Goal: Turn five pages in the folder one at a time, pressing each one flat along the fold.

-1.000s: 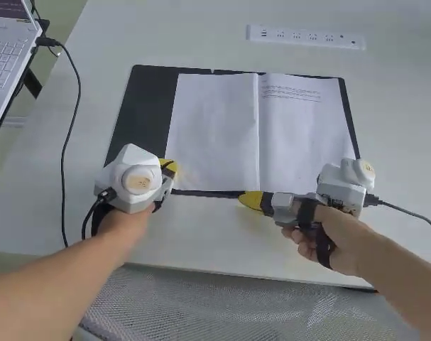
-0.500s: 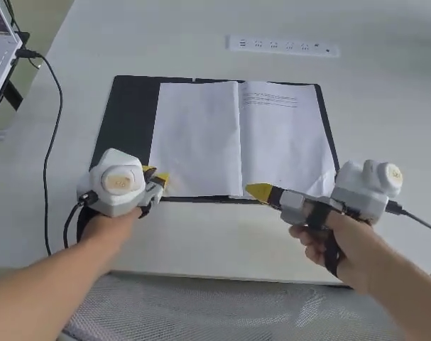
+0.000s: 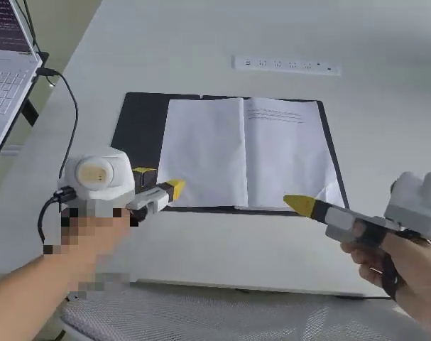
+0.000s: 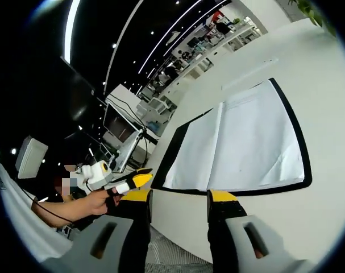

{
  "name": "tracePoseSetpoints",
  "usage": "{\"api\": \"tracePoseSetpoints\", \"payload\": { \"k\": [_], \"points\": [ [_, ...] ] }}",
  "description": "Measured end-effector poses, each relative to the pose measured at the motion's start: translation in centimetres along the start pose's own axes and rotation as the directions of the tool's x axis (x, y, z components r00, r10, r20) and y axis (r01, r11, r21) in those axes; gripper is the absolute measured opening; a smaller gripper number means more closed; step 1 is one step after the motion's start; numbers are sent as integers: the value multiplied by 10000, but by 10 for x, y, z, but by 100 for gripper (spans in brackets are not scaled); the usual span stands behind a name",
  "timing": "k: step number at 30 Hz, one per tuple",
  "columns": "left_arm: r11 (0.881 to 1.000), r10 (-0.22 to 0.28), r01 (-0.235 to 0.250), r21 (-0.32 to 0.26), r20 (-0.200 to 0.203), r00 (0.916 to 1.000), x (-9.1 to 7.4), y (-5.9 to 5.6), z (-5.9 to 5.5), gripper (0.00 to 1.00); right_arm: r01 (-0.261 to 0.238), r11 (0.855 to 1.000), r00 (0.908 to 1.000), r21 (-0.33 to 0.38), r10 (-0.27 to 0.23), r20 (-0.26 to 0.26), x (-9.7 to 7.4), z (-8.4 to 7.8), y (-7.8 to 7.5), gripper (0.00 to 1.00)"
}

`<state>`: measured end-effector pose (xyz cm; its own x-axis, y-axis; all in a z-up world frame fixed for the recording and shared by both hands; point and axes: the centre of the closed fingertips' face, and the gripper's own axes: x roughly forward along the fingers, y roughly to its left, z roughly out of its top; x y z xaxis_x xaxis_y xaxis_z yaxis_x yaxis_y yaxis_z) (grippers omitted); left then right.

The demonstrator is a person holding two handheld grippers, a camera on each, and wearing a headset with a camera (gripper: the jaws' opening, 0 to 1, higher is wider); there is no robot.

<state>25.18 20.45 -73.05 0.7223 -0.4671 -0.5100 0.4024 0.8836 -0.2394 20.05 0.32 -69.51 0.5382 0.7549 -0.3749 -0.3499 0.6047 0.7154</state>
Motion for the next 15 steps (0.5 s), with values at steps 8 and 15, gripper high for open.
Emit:
{"api": "tracePoseSetpoints", "payload": {
  "k": [8,15],
  "points": [
    [9984,-508,485,-302,-796,9955,-36,-12,-5,48,776,9946,9970,-689,-779,-21,-33,5,-8,52],
    [9956,-918,893,-289,-1023,9905,-66,-27,0,57,1417,9721,9892,-1871,-1462,-106,-59,11,-9,61]
  ]
}}
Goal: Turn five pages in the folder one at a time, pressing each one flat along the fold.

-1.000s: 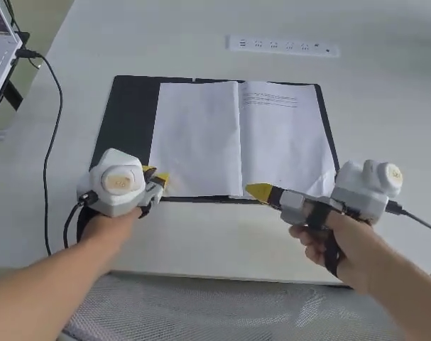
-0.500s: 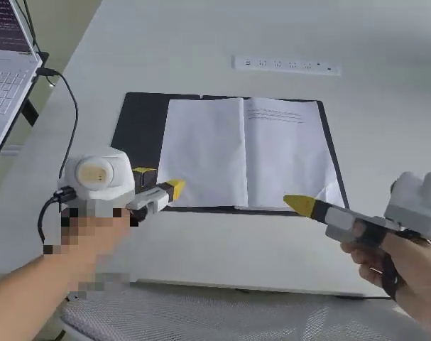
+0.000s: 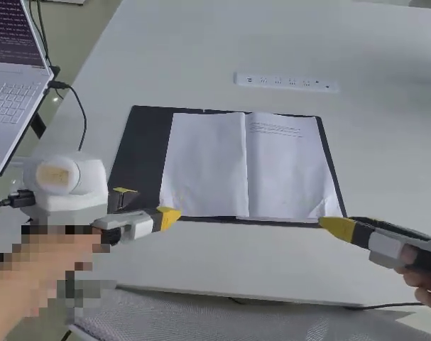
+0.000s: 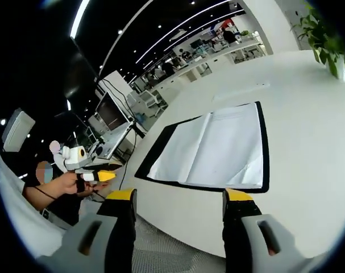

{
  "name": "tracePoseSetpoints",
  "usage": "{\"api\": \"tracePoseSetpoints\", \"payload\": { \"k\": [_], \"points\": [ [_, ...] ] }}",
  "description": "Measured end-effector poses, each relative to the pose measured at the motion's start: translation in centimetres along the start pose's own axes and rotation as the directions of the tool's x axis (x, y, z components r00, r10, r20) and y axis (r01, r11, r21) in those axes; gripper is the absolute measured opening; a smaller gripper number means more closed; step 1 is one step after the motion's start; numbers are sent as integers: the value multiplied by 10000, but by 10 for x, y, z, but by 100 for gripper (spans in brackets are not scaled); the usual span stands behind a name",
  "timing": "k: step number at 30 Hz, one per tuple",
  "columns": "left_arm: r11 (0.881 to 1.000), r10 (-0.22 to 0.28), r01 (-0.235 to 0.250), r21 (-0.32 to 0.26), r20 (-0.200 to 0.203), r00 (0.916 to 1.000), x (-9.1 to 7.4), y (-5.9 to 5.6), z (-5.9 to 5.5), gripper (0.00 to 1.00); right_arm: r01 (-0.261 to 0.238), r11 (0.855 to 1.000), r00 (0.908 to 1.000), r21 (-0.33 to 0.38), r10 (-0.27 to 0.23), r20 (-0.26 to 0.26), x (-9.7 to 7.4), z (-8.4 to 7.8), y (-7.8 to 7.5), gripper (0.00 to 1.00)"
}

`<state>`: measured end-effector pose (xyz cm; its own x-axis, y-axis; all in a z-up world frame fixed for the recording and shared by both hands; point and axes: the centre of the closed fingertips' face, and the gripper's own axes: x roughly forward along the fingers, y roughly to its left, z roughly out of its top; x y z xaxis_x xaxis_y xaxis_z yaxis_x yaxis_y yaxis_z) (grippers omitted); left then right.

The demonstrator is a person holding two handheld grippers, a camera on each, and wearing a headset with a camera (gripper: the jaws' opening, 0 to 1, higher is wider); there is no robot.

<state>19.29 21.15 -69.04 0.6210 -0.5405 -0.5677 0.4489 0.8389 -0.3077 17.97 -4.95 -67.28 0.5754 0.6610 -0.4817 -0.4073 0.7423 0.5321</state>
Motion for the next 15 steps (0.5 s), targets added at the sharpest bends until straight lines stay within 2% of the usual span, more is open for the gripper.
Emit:
{"api": "tracePoseSetpoints", "payload": {
  "k": [6,15],
  "points": [
    [9998,-133,131,-132,-134,9998,-21,-7,-2,62,63,9999,9999,108,-64,93,-16,-3,2,64],
    [9998,113,-108,151,-318,9994,-38,-2,-7,66,332,9994,9993,11,-332,193,-29,-4,-3,65]
  ]
}}
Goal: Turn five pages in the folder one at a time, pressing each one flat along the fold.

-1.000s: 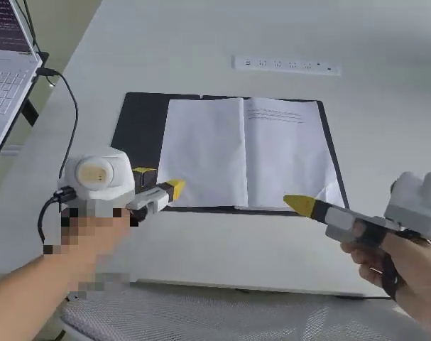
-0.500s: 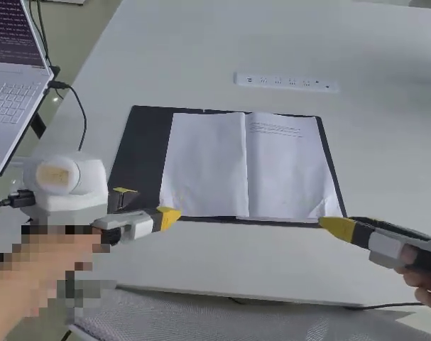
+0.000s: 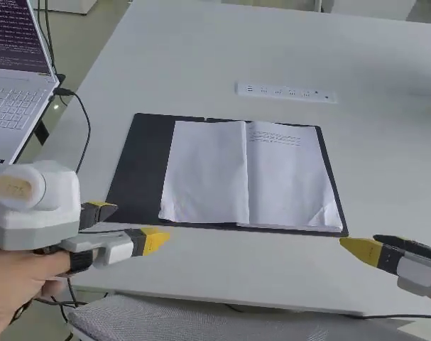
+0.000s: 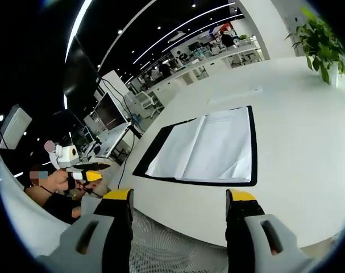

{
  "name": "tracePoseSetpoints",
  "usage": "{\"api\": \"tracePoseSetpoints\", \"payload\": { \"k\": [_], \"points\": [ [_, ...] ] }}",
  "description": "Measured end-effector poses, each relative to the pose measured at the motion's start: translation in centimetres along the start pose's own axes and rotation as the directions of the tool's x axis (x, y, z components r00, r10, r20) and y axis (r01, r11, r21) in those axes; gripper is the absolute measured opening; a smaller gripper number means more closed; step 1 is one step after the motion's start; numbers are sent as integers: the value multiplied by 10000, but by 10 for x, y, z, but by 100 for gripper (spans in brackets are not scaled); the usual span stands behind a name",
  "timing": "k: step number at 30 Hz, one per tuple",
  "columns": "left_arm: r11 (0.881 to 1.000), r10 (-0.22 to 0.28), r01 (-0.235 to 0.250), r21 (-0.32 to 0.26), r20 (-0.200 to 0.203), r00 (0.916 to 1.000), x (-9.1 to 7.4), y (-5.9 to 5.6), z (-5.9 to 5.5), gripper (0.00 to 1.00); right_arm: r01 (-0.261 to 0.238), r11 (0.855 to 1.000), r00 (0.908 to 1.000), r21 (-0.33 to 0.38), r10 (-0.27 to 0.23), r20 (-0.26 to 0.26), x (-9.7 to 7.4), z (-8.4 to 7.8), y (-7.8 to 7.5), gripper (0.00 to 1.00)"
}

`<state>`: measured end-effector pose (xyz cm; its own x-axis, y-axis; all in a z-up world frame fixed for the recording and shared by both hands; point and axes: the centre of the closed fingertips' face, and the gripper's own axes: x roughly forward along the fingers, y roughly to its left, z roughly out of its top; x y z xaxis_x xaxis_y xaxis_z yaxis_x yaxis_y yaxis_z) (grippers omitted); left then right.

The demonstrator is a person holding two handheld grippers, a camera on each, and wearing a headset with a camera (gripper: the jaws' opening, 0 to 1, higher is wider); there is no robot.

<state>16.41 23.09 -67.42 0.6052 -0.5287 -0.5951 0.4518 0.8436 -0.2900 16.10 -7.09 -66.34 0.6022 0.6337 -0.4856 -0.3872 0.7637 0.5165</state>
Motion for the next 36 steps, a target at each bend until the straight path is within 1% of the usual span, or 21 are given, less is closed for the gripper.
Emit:
{"api": "tracePoseSetpoints", "payload": {
  "k": [3,4,8,10,11,12,14,15,19,21,23,24,27,28,30,31,34,36],
  "points": [
    [10000,-49,49,-29,-5,10000,0,0,0,67,41,10000,9999,15,-41,119,-2,3,-1,65],
    [10000,3,-3,-40,-49,10000,0,1,0,67,48,10000,9999,33,-49,152,-2,4,-2,65],
    [9999,-46,48,131,-163,9999,6,-3,1,68,75,10000,9998,-1,-75,179,-3,4,-4,65],
    [9994,-52,57,328,-140,9999,11,-5,3,69,85,10000,9997,-24,-84,208,-3,4,-5,65],
    [9986,-49,66,529,-324,9995,14,-7,2,69,84,10000,9998,-21,-84,197,-3,4,-5,65],
    [9977,-62,88,666,-397,9992,17,-9,2,69,93,10000,9998,-31,-93,180,-4,4,-6,65],
    [9973,-135,168,712,-465,9988,25,-14,4,69,121,9999,9998,-78,-120,133,-3,2,-9,65],
    [9970,-248,287,714,-546,9982,29,-18,5,68,140,9999,9999,-60,-139,86,-3,1,-10,64],
    [9954,-404,451,845,-569,9976,42,-28,10,68,203,9998,9998,21,-203,89,-3,0,-17,64],
    [9928,-526,588,1040,-621,9967,55,-37,14,69,214,9998,9996,58,-215,155,-3,1,-21,64],
    [9910,-623,694,1147,-644,9960,64,-43,18,70,209,9997,9996,93,-211,204,-2,1,-24,64],
    [9899,-657,733,1217,-649,9957,71,-48,20,70,216,9996,9994,176,-221,249,-2,2,-25,64],
    [9857,-790,860,1452,-533,9954,89,-59,26,72,158,9995,9994,268,-166,315,-1,3,-26,64],
    [9846,-826,891,1504,-491,9954,98,-64,29,72,156,9994,9993,309,-167,335,0,3,-27,64],
    [9820,-933,965,1622,-275,9953,114,-73,35,72,183,9991,9990,381,-198,412,1,3,-30,63],
    [9820,-941,972,1621,-265,9952,121,-76,37,72,174,9990,9987,421,-194,468,1,3,-30,63],
    [9779,-1060,1066,1798,-130,9943,151,-90,44,72,196,9982,9981,560,-228,569,4,3,-34,63],
    [9699,-1216,1194,2123,-27,9926,166,-100,48,71,164,9979,9980,623,-201,595,6,2,-36,62]
  ]
}}
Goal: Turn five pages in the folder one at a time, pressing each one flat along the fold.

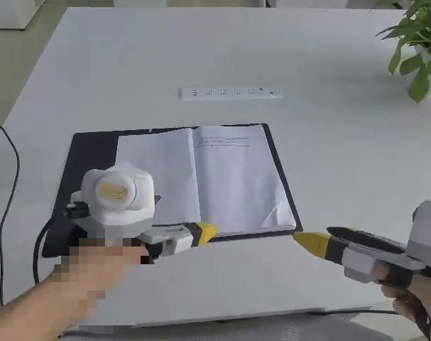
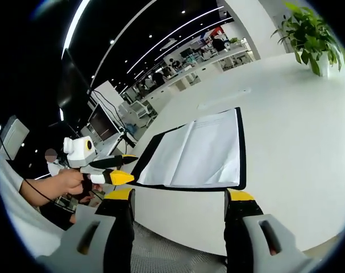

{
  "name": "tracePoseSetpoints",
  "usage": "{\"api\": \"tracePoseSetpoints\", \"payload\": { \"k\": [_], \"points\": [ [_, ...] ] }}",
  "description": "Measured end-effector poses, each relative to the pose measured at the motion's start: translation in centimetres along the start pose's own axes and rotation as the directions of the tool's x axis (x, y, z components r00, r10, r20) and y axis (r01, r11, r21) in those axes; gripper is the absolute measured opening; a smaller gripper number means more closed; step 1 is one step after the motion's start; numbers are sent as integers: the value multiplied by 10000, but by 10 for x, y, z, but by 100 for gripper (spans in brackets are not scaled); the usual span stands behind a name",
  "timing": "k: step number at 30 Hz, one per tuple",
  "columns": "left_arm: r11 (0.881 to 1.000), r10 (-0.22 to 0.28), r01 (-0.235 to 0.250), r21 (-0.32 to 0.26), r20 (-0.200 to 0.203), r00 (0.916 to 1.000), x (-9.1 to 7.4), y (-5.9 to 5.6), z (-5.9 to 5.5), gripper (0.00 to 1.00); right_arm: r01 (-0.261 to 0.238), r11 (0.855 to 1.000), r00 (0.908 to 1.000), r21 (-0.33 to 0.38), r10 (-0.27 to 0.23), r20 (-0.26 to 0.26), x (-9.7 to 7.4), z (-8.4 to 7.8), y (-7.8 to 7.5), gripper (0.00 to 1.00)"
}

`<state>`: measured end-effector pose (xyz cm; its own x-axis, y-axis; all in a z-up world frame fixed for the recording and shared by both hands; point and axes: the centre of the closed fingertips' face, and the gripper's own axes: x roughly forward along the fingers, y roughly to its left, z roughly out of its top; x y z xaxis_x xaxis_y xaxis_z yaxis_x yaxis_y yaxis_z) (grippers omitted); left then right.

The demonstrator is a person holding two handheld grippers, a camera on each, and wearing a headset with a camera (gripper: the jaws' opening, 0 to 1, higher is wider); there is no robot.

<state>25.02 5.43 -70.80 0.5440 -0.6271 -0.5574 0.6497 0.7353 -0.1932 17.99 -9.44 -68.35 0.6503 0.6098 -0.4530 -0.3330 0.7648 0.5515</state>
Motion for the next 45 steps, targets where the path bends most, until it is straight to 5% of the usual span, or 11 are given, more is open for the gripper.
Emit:
{"api": "tracePoseSetpoints", "payload": {
  "k": [5,11,17,19,23,24,32,40,45],
  "points": [
    [9992,103,-108,373,121,9999,49,-8,2,64,22,10000,10000,12,-23,56,7,-3,-5,61],
    [9940,348,-362,1031,159,9993,108,-18,-2,68,33,9994,9999,334,-37,119,14,-8,-15,60],
    [9871,686,-745,1414,462,9966,137,-20,-1,66,60,9950,9983,996,-117,565,18,-2,-30,61],
    [9858,760,-793,1481,279,9967,143,-21,-7,65,86,9929,9981,1186,-158,600,18,0,-34,61],
    [9688,1086,-958,2288,-444,9931,147,-19,-28,64,174,9895,9969,1433,-281,730,19,2,-41,60],
    [9740,996,-935,2063,-190,9949,147,-21,-25,64,169,9890,9966,1467,-284,772,20,3,-40,60],
    [9749,598,-559,2157,-116,9981,148,-31,-27,40,279,9855,9963,1673,-410,751,28,8,-46,59],
    [9724,403,-411,2296,80,9992,146,-24,-28,26,113,9858,9979,1673,-217,604,42,9,-43,59],
    [9716,692,-707,2259,147,9975,146,-16,-26,14,66,9852,9987,1714,-151,481,48,6,-41,58]
  ]
}}
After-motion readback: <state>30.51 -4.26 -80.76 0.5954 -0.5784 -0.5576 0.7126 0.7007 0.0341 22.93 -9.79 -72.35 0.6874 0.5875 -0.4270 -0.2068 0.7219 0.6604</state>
